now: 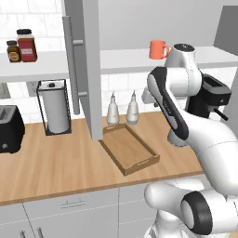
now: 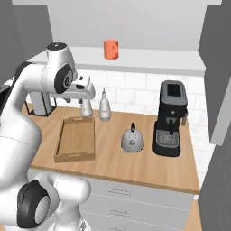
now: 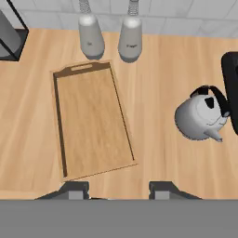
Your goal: Pick the kettle from the counter and place it on the tray. Then pick the mug from the cabinet and place it on the tray. Then close the cabinet doors.
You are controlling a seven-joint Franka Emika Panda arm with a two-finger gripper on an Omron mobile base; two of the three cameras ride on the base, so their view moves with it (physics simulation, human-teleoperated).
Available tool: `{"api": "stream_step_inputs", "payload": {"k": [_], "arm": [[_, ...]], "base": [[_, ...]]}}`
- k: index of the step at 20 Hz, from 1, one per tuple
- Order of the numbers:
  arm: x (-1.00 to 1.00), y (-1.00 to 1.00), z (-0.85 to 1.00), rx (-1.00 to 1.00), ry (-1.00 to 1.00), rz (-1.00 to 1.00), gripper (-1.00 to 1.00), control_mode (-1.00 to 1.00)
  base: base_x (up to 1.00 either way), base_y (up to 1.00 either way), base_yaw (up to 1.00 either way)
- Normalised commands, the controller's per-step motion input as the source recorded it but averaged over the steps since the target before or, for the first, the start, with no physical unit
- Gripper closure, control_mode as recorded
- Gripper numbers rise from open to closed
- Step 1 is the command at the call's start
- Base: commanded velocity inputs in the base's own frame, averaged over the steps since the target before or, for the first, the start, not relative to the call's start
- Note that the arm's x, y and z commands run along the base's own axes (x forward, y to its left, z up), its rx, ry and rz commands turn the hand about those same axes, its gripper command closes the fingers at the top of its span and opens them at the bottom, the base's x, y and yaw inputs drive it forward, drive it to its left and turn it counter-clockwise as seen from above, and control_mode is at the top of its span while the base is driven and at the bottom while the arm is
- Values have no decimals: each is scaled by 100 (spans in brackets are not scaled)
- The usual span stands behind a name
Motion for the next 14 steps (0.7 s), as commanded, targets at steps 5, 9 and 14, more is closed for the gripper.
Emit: {"api": "stream_step_inputs", "payload": {"k": [5,9,14], "arm": [[-19,-1,0,-3,-25,0,-100,-100],[-70,-37,5,-1,-71,-3,-100,-100],[-39,-61,51,-1,-66,-1,-100,-100]], "base": [[0,0,0],[0,0,0],[0,0,0]]}}
